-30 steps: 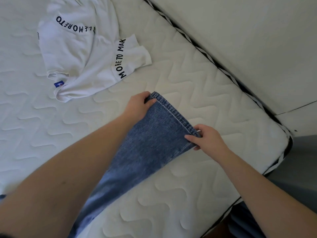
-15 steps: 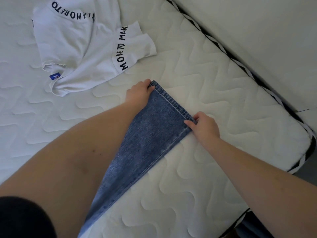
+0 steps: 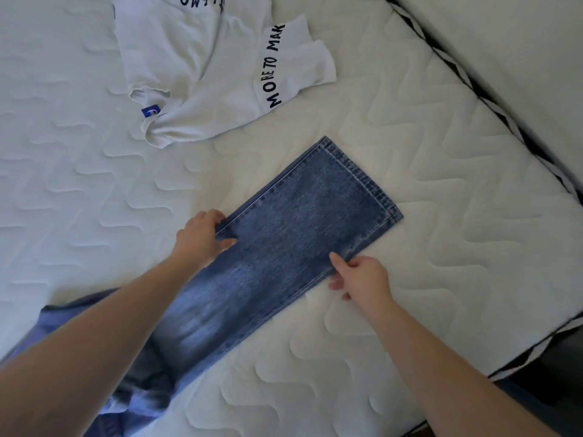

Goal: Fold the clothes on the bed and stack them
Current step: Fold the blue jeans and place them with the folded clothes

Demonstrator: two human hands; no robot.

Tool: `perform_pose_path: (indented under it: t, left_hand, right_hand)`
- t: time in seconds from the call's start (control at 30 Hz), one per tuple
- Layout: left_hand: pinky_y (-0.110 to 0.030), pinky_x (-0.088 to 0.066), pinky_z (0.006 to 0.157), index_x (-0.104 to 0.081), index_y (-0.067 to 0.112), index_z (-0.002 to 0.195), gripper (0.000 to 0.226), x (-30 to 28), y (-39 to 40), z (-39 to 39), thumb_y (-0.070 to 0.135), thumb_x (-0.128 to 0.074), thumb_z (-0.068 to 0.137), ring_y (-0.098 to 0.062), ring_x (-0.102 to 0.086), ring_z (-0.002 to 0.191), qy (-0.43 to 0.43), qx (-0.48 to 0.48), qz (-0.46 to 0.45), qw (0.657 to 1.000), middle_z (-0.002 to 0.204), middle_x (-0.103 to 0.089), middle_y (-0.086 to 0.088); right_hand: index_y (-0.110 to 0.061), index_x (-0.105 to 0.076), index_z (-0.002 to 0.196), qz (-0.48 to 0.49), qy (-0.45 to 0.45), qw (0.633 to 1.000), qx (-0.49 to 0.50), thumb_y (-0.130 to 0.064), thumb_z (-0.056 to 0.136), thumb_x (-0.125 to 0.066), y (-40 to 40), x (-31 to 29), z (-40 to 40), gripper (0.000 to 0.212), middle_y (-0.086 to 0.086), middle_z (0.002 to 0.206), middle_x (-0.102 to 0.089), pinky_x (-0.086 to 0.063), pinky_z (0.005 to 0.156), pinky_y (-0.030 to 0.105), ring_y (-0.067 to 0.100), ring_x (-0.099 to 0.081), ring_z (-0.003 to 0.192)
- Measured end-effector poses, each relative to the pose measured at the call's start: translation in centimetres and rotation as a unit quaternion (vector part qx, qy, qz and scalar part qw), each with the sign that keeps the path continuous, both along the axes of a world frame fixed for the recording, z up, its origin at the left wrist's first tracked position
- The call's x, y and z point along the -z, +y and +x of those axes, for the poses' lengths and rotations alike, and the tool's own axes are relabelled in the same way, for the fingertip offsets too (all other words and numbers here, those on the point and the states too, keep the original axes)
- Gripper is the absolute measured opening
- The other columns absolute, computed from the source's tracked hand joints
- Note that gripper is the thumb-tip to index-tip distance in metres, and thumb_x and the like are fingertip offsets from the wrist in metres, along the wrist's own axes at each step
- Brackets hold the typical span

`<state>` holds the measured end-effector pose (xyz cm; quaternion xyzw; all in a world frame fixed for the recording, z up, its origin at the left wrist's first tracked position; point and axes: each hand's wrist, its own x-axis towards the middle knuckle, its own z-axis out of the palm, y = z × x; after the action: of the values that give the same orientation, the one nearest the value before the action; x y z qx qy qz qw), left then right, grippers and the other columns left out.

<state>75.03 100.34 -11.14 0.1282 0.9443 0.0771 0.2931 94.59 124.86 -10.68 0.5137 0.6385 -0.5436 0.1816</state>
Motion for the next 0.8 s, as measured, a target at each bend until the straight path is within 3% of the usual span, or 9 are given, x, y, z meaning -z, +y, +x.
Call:
perform_pose_path:
  t: [0.13,0.27,0.47,0.57,0.67,0.73,0.8]
  left_hand:
    - [-0.044,-0.045,0.087,-0.054,0.017,0.117,0.032,0.8,-2.6,0.6,0.039,-0.06,0.094,-0.031,-0.055,0.102,0.019,-0.013,-0.021,1.0,0.113,-0.057,-0.008]
    - [-0.044,-0.044,0.082,-0.056,0.015,0.109,0.019,0.9,-2.9,0.3,0.03,-0.054,0.098,-0.034,-0.056,0.098,0.063,-0.016,0.01,0.998,0.105,-0.058,-0.01]
    - [-0.045,-0.039,0.086,-0.055,0.014,0.116,0.034,0.6,-3.1,1.0,0.036,-0.063,0.092,-0.035,-0.052,0.105,0.163,-0.016,0.024,0.986,0.113,-0.056,-0.013]
    - [-0.047,-0.033,0.104,-0.043,0.014,0.139,0.053,0.2,-3.5,4.4,0.035,-0.06,0.092,-0.035,-0.042,0.127,0.217,0.018,0.054,0.974,0.137,-0.045,-0.014]
    - [-0.049,-0.025,0.116,-0.029,0.014,0.152,0.066,0.4,-4.2,9.4,0.038,-0.054,0.096,-0.034,-0.027,0.145,0.223,0.121,0.053,0.966,0.157,-0.028,-0.014]
    - [-0.048,-0.025,0.118,-0.023,0.014,0.155,0.073,0.8,-5.1,12.7,0.041,-0.054,0.095,-0.03,-0.022,0.148,0.221,0.157,0.053,0.961,0.161,-0.02,-0.013]
    - [-0.049,-0.026,0.118,-0.019,0.013,0.156,0.077,1.3,-6.1,15.2,0.042,-0.055,0.094,-0.029,-0.019,0.149,0.214,0.15,0.056,0.964,0.163,-0.016,-0.012]
  right_hand:
    - [-0.007,-0.061,0.075,0.018,-0.022,0.999,-0.024,-0.034,0.093,-0.064,0.1,0.0,-1.0,0.033,-0.006,0.049,-0.066,-0.042,0.037,0.016,0.008,-0.057,0.033]
    - [-0.006,-0.061,0.078,0.038,-0.001,0.999,-0.012,-0.025,0.092,-0.067,0.7,0.2,-0.1,0.024,-0.002,0.052,-0.066,-0.047,0.036,0.021,0.009,-0.062,0.04]
    - [-0.004,-0.062,0.072,0.101,-0.015,0.995,-0.019,-0.036,0.095,-0.061,-0.3,0.5,1.3,0.039,0.005,0.056,-0.067,-0.055,0.05,0.032,0.019,-0.068,0.049]
    - [-0.012,-0.054,0.065,0.256,-0.048,0.962,-0.08,-0.047,0.098,-0.048,-2.2,-0.3,1.4,0.048,0.007,0.061,-0.061,-0.048,0.06,0.036,0.031,-0.061,0.063]
    - [-0.016,-0.055,0.082,0.32,0.066,0.938,-0.114,-0.039,0.1,-0.047,-6.1,-1.2,1.1,0.03,0.003,0.075,-0.061,-0.043,0.062,0.034,0.027,-0.057,0.071]
    - [-0.016,-0.062,0.1,0.336,0.187,0.901,-0.202,-0.024,0.099,-0.053,-8.9,-1.5,0.4,0.013,0.0,0.09,-0.065,-0.048,0.073,0.038,0.023,-0.06,0.084]
    - [-0.013,-0.064,0.12,0.338,0.276,0.849,-0.299,-0.015,0.097,-0.056,-11.4,-1.1,-0.5,0.025,0.003,0.115,-0.066,-0.048,0.092,0.04,0.024,-0.06,0.107]
